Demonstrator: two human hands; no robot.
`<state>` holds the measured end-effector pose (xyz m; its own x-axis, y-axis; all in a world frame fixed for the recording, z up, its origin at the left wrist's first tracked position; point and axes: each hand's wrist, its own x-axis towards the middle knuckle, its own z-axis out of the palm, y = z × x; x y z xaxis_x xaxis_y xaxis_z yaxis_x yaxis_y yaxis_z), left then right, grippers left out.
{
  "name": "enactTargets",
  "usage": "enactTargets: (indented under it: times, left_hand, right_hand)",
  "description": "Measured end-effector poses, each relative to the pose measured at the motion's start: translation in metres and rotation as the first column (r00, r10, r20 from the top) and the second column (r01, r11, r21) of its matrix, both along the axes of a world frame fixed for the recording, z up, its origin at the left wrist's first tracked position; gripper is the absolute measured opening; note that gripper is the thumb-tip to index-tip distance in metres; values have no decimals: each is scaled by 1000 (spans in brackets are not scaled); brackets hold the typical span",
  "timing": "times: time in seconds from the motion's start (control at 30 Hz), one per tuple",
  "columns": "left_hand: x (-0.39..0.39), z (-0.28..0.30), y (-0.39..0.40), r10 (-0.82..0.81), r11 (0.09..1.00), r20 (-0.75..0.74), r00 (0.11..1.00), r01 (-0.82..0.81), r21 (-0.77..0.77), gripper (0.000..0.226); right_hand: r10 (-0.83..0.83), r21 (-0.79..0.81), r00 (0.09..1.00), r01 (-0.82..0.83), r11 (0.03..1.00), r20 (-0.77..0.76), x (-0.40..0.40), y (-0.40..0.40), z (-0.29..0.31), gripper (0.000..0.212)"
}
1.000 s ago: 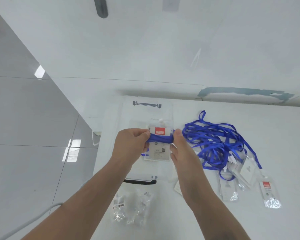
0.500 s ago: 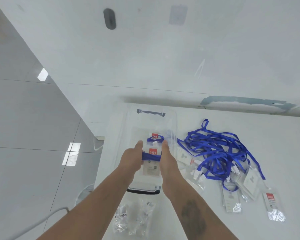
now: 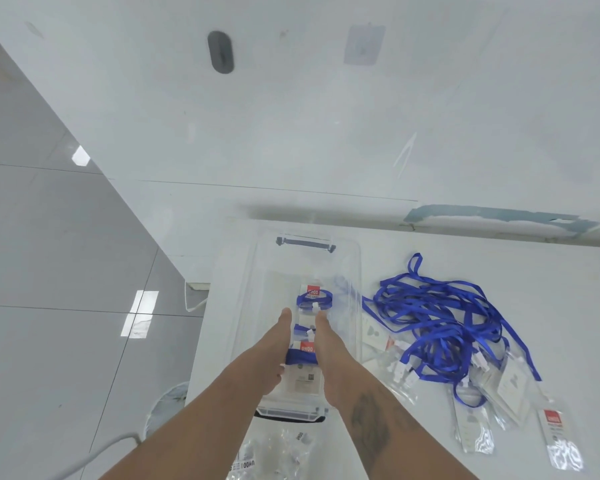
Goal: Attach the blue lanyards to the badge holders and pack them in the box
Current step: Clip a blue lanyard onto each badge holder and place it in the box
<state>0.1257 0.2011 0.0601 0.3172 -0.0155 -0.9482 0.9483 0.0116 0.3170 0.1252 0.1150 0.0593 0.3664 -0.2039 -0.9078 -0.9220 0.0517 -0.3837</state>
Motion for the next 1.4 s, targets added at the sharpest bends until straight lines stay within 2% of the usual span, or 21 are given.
enactTargets:
  times: [0.13,0.27,0.57,0.73,0.93,1.03,1.17,1.27,1.4]
  left_hand:
    - [1,-3,0,-29,999,-9,1000,29,22,59]
    - [2,-6,-3,19,1000,11,1000,-19,22,60]
    - [-3,-19,-5,1,1000,44,999,-1,2,61]
    - [-6,-14,-5,-34,999,6,999,34,-34,73]
    - [-6,-12,-10,-66,998,25,998,66,-6,59]
    - [-7,-5,-10,-138,990,14,990,139,-14,64]
    - [-9,-3,-6,-186,982,-5,983,186,29,69]
    - [-9,4,-4,-183,982,2,983,182,39,72]
    - [-9,16,-4,-147,989,93,985,144,40,51]
  right_hand:
    - [42,-45,999,-44,998,-34,4,0,3,45]
    - [102,-61,992,-107,992,-79,10,0,10,52]
    - [91,-38,995,-92,995,-38,3,0,15,60]
    - [99,-29,995,-99,995,-15,-2,0,23,63]
    - [83,-17,997,-83,996,-2,-3,-5,32,63]
    - [58,4,998,-58,998,10,-5,-10,40,58]
    - [46,35,998,-48,998,45,-10,-18,67,42]
    - [47,67,996,-52,996,75,-15,-23,83,55]
    - [40,80,984,-54,995,172,-26,-31,91,73]
